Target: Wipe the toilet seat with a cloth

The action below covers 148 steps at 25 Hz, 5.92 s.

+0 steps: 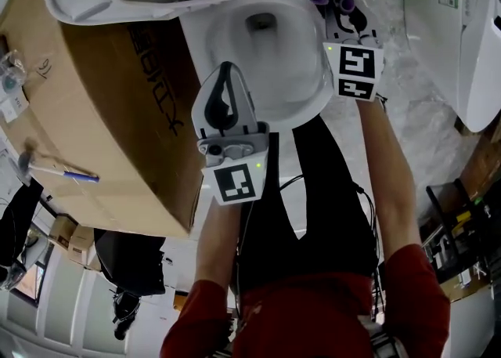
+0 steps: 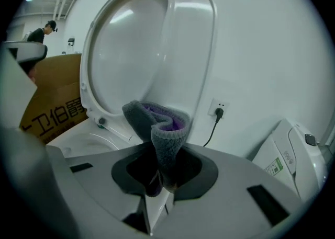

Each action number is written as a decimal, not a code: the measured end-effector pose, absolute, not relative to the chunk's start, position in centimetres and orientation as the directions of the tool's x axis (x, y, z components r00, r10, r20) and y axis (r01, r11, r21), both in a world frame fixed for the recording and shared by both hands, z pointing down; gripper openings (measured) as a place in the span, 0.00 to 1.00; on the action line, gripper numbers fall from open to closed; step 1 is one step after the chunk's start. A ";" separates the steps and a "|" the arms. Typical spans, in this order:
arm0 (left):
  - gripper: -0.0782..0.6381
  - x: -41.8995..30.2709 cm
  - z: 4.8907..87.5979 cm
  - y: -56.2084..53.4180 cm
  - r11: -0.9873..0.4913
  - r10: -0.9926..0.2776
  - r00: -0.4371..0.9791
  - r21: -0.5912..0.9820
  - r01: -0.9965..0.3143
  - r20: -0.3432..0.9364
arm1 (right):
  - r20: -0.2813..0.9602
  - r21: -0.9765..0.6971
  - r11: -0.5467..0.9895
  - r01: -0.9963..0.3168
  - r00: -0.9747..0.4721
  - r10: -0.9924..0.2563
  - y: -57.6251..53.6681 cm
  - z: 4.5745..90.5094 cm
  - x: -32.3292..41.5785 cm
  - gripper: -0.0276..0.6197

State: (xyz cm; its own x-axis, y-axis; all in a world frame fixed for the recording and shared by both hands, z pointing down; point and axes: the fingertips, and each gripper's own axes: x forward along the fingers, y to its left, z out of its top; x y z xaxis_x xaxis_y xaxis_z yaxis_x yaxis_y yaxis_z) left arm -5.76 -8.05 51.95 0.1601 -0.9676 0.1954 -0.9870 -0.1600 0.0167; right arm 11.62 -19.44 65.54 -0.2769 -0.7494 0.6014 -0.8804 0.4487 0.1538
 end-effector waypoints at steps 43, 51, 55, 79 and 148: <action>0.13 -10.9 8.6 -2.5 -0.155 -0.987 0.157 -0.062 -0.986 -0.027 | -0.063 0.009 0.423 -0.906 -0.423 -0.904 -7.5 5.6 12.2 0.14; 0.13 -10.9 8.2 -3.5 -0.156 -0.987 0.159 -0.083 -0.984 -0.026 | -0.082 0.011 0.393 -0.919 -0.393 -0.916 -8.1 5.0 12.4 0.14; 0.13 -9.5 10.4 -5.5 -0.241 -0.970 0.232 -0.181 -0.953 0.070 | -0.059 0.005 0.386 -0.922 -0.386 -0.921 -8.1 6.0 12.5 0.14; 0.26 -1.8 30.7 -22.2 -0.583 -0.804 0.142 -0.721 -0.375 0.577 | 0.043 -0.039 0.199 -0.979 -0.200 -0.979 -3.5 9.6 20.5 0.14; 0.37 2.3 52.8 15.5 -0.925 0.317 0.269 0.359 -0.123 0.910 | 0.352 -0.064 0.485 -0.872 -0.475 -0.807 -2.0 26.5 12.0 0.14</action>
State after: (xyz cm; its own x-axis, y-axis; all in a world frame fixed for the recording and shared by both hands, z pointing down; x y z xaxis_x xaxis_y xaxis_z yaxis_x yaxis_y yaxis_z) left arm 2.31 15.46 52.78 0.2686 0.3170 0.9096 -0.1232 -0.9252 0.3589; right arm 11.98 -1.99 26.53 -0.4745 -0.8070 0.3515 -0.8722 0.4849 -0.0641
